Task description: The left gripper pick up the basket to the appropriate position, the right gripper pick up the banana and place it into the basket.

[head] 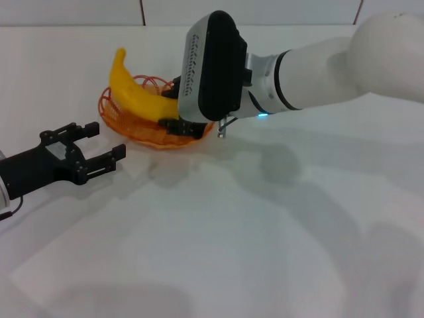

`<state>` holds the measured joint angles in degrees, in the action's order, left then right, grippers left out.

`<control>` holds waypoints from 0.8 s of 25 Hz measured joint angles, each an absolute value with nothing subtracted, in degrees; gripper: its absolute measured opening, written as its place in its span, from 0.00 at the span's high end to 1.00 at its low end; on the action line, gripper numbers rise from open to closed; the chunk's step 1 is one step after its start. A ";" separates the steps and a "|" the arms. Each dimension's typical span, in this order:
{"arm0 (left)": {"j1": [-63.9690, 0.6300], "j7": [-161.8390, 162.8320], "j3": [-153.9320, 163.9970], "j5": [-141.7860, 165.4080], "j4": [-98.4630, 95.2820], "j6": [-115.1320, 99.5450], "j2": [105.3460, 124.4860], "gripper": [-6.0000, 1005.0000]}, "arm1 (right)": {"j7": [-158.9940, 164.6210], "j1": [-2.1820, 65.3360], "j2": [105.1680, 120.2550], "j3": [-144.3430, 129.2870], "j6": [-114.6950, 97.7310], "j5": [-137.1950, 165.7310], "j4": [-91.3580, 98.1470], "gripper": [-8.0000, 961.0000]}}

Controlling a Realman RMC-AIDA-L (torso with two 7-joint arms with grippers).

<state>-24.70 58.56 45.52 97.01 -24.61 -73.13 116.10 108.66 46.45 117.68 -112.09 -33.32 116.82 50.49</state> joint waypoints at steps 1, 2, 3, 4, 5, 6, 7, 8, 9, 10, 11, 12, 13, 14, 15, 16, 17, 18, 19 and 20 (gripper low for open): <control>-24.70 58.56 45.52 97.01 -24.61 -73.13 116.10 0.23 | 108.66 46.48 117.70 -112.09 -32.86 116.81 50.34 0.36; -24.70 58.55 45.52 96.98 -24.61 -73.13 116.10 0.23 | 108.64 46.49 117.72 -112.12 -32.46 116.81 50.21 0.36; -24.70 58.54 45.53 96.97 -24.61 -73.13 116.11 0.23 | 108.57 46.49 117.74 -112.14 -32.19 116.81 50.15 0.36; -24.69 58.51 45.52 96.95 -24.61 -73.13 116.14 0.23 | 108.54 46.46 117.75 -112.15 -32.06 116.81 50.15 0.36; -24.67 58.49 45.52 96.94 -24.61 -73.13 116.17 0.23 | 108.53 46.40 117.75 -112.15 -31.95 116.80 50.16 0.36; -24.63 58.47 45.53 96.94 -24.61 -73.13 116.17 0.23 | 108.56 46.28 117.76 -112.15 -31.93 116.79 50.30 0.35; -24.59 58.46 45.52 96.94 -24.61 -73.13 116.17 0.23 | 108.64 46.06 117.77 -112.15 -31.90 116.77 50.65 0.35; -24.52 58.45 45.52 96.95 -24.61 -73.13 116.18 0.23 | 108.70 45.90 117.77 -112.15 -31.88 116.76 50.91 0.35; -24.41 58.45 45.52 96.96 -24.61 -73.13 116.18 0.23 | 108.74 45.47 117.77 -112.15 -31.90 116.73 51.71 0.35; -24.35 58.45 45.53 96.96 -24.61 -73.13 116.18 0.23 | 108.76 44.97 117.76 -112.13 -31.96 116.72 52.55 0.34; -24.28 58.44 45.52 96.97 -24.61 -73.13 116.19 0.23 | 108.79 44.20 117.74 -112.11 -32.14 116.72 53.73 0.32; -24.22 58.45 45.53 96.98 -24.61 -73.13 116.18 0.23 | 108.79 43.02 117.63 -111.96 -32.50 116.71 55.39 0.31; -24.19 58.44 45.52 96.98 -24.61 -73.13 116.19 0.23 | 108.74 41.82 117.54 -111.75 -32.96 116.70 56.96 0.30; -24.12 58.41 45.50 96.99 -24.61 -73.13 116.19 0.23 | 108.63 40.57 117.40 -111.42 -33.62 116.71 58.76 0.29; -24.04 58.40 45.48 96.99 -24.61 -73.13 116.19 0.23 | 108.48 39.24 117.32 -110.89 -34.55 116.71 60.51 0.28; -23.98 58.37 45.45 97.00 -24.61 -73.13 116.19 0.23 | 108.36 38.03 117.24 -110.25 -35.85 116.73 62.27 0.28; -23.90 58.36 45.43 97.00 -24.61 -73.13 116.19 0.23 | 108.23 37.16 117.17 -109.71 -36.91 116.72 63.47 0.28; -23.80 58.35 45.40 97.01 -24.61 -73.13 116.19 0.23 | 107.90 35.84 117.10 -108.72 -38.92 116.73 65.18 0.28; -23.74 58.30 45.36 97.01 -24.61 -73.13 116.19 0.23 | 107.57 34.82 117.10 -107.80 -40.57 116.71 66.50 0.28; -23.67 58.16 45.31 96.99 -24.61 -73.13 116.19 0.23 | 107.00 33.73 117.10 -106.88 -42.48 116.55 67.88 0.28</control>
<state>-23.67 58.16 45.31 96.99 -24.61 -73.13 116.19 107.00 33.73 117.10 -106.88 -42.48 116.55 67.88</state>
